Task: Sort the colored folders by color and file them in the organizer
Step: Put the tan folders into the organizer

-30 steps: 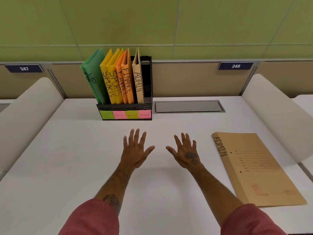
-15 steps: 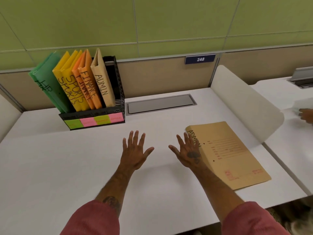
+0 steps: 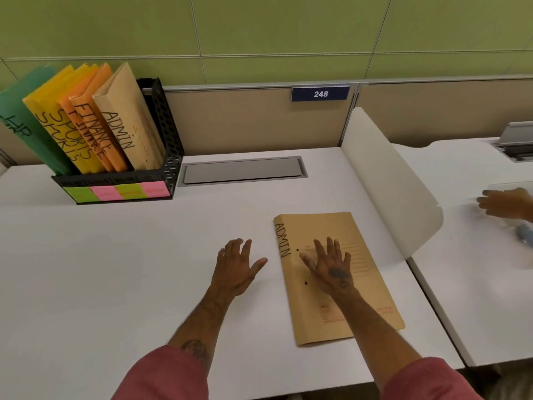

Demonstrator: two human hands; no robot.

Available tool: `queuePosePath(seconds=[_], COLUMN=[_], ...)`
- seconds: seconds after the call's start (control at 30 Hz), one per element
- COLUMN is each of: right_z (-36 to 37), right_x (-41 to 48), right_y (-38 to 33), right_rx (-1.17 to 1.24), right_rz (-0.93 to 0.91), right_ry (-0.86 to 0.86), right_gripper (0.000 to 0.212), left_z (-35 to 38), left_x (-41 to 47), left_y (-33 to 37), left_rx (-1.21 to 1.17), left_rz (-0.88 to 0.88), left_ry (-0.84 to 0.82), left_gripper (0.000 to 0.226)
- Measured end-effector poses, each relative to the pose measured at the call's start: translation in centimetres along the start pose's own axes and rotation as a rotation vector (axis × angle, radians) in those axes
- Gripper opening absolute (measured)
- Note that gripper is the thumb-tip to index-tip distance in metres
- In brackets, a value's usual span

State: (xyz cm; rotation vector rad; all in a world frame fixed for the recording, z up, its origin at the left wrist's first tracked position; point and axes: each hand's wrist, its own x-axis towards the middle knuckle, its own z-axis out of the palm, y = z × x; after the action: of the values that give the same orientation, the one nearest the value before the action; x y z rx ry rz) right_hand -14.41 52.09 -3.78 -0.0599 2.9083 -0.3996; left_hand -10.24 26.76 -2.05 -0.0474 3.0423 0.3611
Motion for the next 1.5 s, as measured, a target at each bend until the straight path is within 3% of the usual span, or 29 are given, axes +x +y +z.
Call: queuePosePath(seconds=[0.23,0.37,0.57,0.73,0.9,1.13,1.33,1.5], right_z=[0.0,-0.2,-0.1,-0.2,-0.8,-1.2,-1.6,-1.7], right_x=[-0.1,-0.6,-1.2,-0.7,-0.3,0.0,0.7,0.5], right_y=[5.9,7.7,9.0,8.1,8.3,7.2,5.3,1.0], right_rx=[0.03,0.045,0.07,0.188,0.247,0.264,0.288,0.288], right_rz=[0.133,0.195,0.271,0.333,0.354,0.304,0.243,0.078], right_ry=[-0.039,-0.024,0.049,0.12,0.114,0.024,-0.058,-0.099], right_gripper=[0.08,0.075,0.072,0.079,0.088,0.095,0.094,0.089], left_z=[2.1,3.1,4.0,4.0,3.9,3.5,0.7,-1.0], left_x=[-0.3,0.0,0.2,0.4,0.1,-0.8,-0.1,-0.3], left_y=[6.0,8.1,10.3,11.2,10.8,10.7,9.8,8.7], left_rx=[-0.107,-0.259,-0.5,-0.65,-0.966,-1.17,-1.271,-1.297], left_rz=[-0.01,-0.115,-0.245,-0.316,-0.413,-0.499,-0.476,-0.475], left_ry=[-0.183,-0.253,-0.235,-0.271,-0.31,-0.178,-0.124,-0.079], left_gripper=[0.077,0.081,0.07,0.074,0.056,0.068,0.062,0.057])
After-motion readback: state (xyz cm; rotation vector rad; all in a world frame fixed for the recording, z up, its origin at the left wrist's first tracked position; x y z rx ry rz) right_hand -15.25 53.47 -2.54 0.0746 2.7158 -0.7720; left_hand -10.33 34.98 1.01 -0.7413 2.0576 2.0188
